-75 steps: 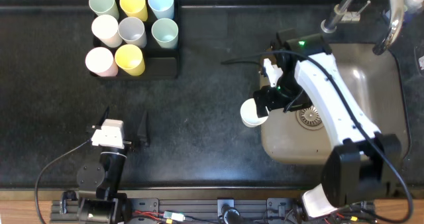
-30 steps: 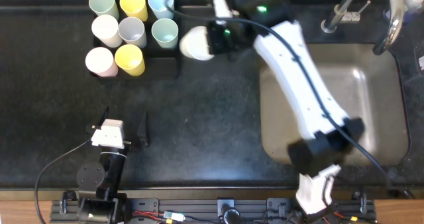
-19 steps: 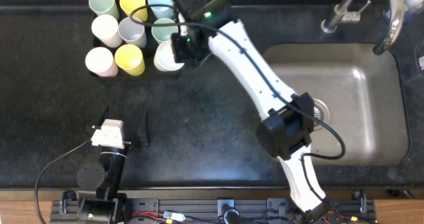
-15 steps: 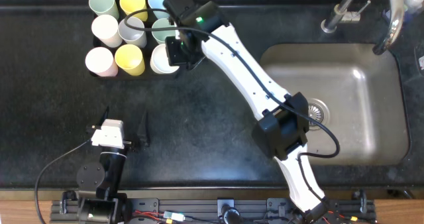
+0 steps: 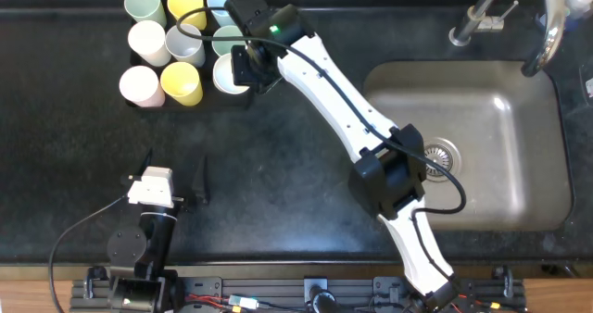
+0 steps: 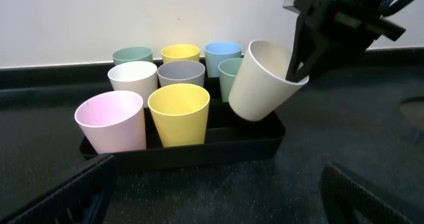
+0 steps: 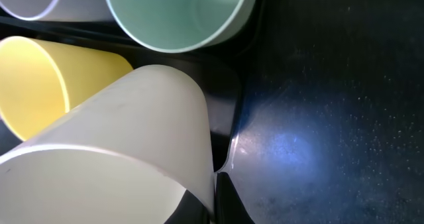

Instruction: Store Cups

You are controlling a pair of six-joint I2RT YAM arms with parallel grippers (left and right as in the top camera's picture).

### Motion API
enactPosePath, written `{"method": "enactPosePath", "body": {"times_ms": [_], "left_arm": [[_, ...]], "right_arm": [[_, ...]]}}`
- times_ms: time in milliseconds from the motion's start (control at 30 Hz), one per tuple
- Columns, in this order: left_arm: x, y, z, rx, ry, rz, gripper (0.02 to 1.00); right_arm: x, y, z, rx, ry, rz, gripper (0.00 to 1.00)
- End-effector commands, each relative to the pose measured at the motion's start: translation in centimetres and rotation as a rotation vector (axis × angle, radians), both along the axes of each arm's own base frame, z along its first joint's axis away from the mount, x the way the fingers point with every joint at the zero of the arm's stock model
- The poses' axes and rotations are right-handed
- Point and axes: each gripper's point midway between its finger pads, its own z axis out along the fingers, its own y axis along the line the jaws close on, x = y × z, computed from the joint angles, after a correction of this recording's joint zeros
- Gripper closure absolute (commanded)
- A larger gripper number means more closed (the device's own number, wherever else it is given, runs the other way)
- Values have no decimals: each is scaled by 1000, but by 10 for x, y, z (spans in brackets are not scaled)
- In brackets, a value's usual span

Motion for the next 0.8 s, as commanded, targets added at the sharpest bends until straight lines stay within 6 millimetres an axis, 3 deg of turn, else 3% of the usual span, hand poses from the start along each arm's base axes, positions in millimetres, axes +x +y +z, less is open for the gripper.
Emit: {"method": "enactPosePath", "body": {"times_ms": [33,700,800], "left_arm": [[0,2,1,18,-9,7,18],[0,2,1,18,-10,7,18],[0,2,1,18,-10,7,18]], "right_arm": [[1,9,1,13,-6,4,956],[-4,14,-9,-3,3,33,958],[-4,14,-9,-3,4,33,899]]}}
